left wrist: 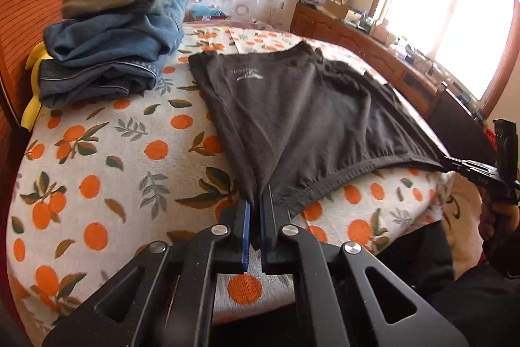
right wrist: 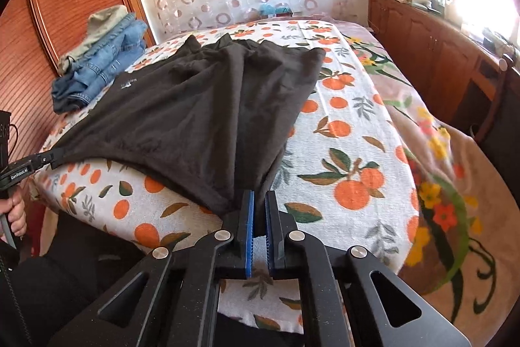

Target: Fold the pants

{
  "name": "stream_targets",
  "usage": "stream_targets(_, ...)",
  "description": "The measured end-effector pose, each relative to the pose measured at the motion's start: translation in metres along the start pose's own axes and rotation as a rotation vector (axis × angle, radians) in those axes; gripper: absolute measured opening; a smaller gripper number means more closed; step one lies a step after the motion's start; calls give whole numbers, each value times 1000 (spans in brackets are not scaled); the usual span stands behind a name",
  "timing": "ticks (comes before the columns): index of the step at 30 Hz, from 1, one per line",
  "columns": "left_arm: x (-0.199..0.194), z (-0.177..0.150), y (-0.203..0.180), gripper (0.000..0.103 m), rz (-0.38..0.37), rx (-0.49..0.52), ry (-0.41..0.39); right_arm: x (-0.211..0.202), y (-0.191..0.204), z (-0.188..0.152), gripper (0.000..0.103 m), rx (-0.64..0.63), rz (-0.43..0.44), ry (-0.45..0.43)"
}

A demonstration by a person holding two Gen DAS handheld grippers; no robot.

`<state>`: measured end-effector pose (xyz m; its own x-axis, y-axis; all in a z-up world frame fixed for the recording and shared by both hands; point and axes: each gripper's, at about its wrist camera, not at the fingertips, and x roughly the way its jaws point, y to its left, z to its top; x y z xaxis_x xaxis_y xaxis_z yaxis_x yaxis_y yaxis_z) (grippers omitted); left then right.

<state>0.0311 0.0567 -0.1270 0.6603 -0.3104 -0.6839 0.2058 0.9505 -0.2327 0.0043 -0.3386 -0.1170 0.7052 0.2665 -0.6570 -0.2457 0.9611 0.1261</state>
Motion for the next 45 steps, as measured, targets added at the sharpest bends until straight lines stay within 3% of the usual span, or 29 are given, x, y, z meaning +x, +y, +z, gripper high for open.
stream_targets(6,-17,-12,-3,5,2,2,20,-33,1,0,5,-19,35,-21)
stream_targets(13,-9,-17,-4,6,10,-10,46,-31,3,2,5,-7,39,-31)
stream_targets(23,-22,-10,2,18,32,-9,4,-29,25,34,5,-31,87,-137)
stream_targets(27,-25,-8,10,30,61,-12,6,-23,44,46,5,-76,128,-154)
stream_targets(30,-30,-8,16,46,90,-15,-9,-16,62,53,5,-119,162,-154)
stream_targets(38,-35,-2,30,50,159,-16,-30,19,112,74,5,-225,265,-134)
stream_targets(42,-40,1,39,75,179,-28,-60,37,140,81,5,-285,319,-123)
stream_targets(45,-42,3,44,75,191,-37,-71,49,156,83,5,-318,364,-106)
